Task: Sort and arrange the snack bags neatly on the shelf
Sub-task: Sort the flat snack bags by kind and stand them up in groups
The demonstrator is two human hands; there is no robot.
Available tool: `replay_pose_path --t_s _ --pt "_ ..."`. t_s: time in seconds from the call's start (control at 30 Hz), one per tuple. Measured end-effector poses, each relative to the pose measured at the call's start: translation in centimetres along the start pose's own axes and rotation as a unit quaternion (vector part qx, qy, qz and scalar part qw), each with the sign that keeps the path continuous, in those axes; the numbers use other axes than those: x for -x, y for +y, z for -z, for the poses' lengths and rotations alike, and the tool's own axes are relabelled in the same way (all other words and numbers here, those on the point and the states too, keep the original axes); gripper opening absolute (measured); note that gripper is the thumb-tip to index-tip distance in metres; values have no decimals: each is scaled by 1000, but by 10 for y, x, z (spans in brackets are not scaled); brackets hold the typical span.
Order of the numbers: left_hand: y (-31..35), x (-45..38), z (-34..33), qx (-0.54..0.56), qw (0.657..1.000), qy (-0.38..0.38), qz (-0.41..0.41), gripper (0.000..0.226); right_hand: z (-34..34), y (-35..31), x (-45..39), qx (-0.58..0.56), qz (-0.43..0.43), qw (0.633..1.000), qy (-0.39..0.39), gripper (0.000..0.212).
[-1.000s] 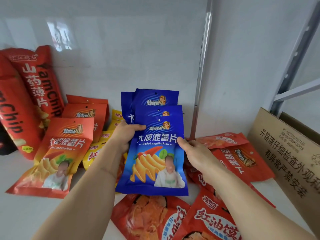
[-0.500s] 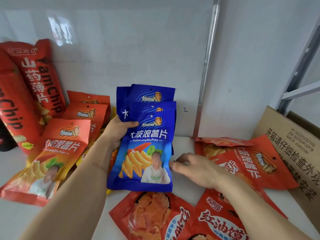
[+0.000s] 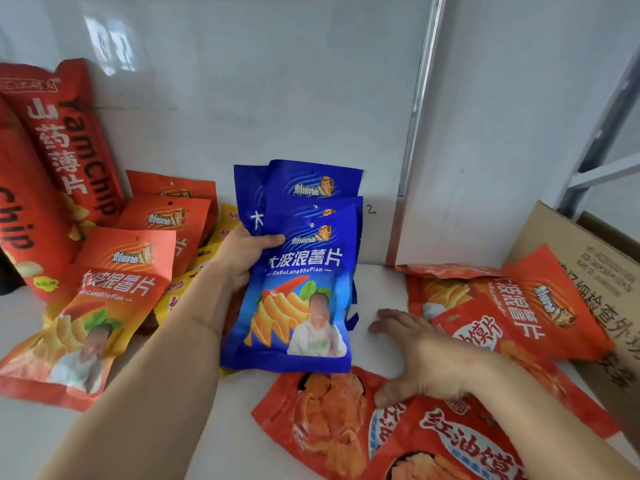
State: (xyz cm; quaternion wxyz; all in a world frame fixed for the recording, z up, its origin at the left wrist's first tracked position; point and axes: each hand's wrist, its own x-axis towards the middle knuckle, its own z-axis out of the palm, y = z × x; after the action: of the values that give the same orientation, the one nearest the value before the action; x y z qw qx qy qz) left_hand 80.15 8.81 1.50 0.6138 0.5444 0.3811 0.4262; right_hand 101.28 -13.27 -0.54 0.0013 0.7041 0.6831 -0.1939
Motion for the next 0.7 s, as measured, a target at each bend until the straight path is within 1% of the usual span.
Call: replay_pose_path --t_s 0.1,0.23,0.33,0.47,0.6,0.7 --pt "2 -1 2 -12 1000 -1 6 33 12 24 2 -9 -33 999 1 105" --pt "3 2 2 -23 1000 -8 1 36 23 47 0 -27 -58 997 33 87" --pt "5 6 3 -28 999 -11 -22 51 23 53 -4 -46 -65 995 65 75" --pt "7 14 1 -24 998 27 -59 81 25 49 -4 -66 -69 990 102 64" --pt "8 22 -5 -22 993 72 -93 83 29 44 0 -118 -59 976 173 51" --pt "8 26 -4 -57 986 96 -122 85 31 44 6 -139 -74 962 221 45"
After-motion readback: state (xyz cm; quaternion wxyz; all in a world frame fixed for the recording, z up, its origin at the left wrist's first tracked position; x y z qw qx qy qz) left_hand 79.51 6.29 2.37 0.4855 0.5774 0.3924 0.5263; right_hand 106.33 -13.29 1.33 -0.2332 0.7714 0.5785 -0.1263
